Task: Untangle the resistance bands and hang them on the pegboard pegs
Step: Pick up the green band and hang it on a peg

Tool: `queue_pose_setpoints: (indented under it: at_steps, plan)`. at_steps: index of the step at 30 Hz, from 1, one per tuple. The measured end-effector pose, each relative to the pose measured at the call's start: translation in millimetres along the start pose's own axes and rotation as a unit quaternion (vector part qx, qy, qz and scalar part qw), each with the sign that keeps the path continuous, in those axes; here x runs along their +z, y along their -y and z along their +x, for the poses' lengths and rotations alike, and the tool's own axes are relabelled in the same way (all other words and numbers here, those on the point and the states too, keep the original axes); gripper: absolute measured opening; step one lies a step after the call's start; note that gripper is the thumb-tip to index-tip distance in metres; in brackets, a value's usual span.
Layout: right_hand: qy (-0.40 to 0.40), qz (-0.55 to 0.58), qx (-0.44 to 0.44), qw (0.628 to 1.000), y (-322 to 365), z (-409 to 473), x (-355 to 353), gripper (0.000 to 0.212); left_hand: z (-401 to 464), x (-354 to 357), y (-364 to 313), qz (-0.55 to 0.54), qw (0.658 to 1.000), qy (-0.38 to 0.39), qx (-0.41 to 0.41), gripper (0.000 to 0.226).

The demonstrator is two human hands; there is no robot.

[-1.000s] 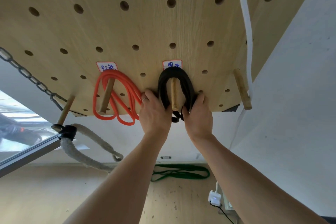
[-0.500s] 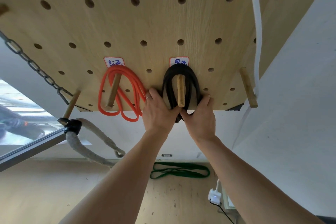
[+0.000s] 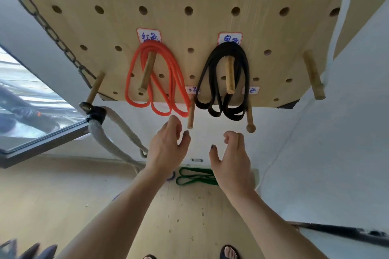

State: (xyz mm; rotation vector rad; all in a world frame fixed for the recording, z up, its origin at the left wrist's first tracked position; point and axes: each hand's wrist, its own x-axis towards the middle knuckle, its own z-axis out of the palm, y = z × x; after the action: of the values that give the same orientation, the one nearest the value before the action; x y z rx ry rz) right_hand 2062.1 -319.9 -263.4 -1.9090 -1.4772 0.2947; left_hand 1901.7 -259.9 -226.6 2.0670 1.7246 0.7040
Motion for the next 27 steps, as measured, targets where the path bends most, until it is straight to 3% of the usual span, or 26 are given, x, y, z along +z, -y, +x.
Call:
queue_pose_setpoints:
  at_steps: [4, 8, 13, 21, 27]
  plan:
    - [0.146, -0.06, 0.027, 0.987, -44, -45, 47, 0.034, -40, 33, 56, 0.013, 0.997, 0.045, -0.065, 0.021]
    - [0.29, -0.103, 0.096, 0.947, -110, -80, 119, 0.047, -78, 101, 125, 0.03, 0.979, 0.181, -0.085, 0.014]
    - [0.406, -0.131, 0.157, 0.891, -215, -107, 242, 0.077, -94, 236, 208, 0.101, 0.935, 0.335, -0.06, 0.055]
    - [0.416, -0.252, 0.078, 0.87, -395, -108, 441, 0.093, -96, 476, 348, 0.196, 0.904, 0.38, 0.023, 0.075]
    - [0.413, -0.321, 0.004, 0.852, -503, -90, 540, 0.097, -89, 611, 428, 0.247, 0.894, 0.367, 0.065, 0.092]
